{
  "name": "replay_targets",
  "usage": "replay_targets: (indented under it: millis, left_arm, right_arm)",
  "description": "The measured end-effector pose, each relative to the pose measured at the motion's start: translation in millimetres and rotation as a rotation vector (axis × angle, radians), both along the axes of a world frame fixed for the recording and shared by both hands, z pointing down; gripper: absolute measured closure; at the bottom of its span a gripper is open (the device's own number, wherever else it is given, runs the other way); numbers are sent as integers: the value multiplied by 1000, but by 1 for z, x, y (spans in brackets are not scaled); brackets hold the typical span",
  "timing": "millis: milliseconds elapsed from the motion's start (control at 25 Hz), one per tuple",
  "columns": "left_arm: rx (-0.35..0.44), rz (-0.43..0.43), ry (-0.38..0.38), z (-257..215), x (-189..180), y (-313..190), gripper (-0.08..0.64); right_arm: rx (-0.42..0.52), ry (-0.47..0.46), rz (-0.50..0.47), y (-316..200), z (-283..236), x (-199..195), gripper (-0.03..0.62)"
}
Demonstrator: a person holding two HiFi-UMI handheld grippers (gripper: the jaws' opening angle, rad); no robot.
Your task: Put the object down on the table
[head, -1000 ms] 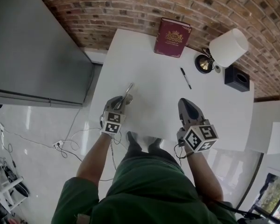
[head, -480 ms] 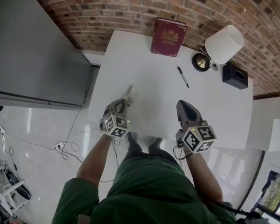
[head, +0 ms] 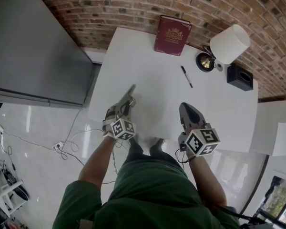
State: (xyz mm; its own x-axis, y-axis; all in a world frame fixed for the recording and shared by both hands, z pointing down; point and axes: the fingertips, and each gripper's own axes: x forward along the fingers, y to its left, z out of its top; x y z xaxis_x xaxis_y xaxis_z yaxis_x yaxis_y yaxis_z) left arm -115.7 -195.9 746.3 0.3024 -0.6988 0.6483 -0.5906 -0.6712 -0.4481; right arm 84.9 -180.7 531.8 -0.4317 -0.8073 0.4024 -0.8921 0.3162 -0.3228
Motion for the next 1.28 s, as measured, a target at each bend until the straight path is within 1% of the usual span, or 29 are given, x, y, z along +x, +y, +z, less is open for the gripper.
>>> replay_targets:
  millis: [120, 320, 480, 600, 680, 800, 840, 960, 1120, 1280]
  left_arm:
    - [-14, -2, -5, 4, 2, 3, 488]
    - [-20, -25, -6, 5, 4, 3, 486]
    - [-20, -34, 9, 1, 5, 7, 483]
    - [-14, -46, 14, -2, 1, 14, 482]
    - [-7, -69, 23, -7, -4, 19, 480]
    - [12, -131, 42, -21, -15, 25, 487]
    - [25, -156, 52, -28, -18, 26, 502]
    - [61, -216, 95, -53, -25, 27, 523]
    - [92, -239, 153, -90, -24, 25, 523]
    - [101, -256, 214, -124, -15, 19, 537]
  right_arm:
    - [1, 1, -7, 2, -1, -2, 589]
    - [2, -3, -25, 4, -1, -4, 591]
    - [6, -9, -37, 4, -3, -5, 591]
    - [12, -16, -45, 3, -5, -7, 590]
    - [15, -21, -50, 3, -6, -8, 589]
    - [21, -26, -57, 3, -8, -8, 590]
    - [23, -28, -59, 3, -8, -8, 589]
    - [28, -40, -66, 2, -9, -9, 591]
    - [43, -59, -82, 0, -15, -15, 589]
    - [68, -77, -100, -4, -24, -21, 591]
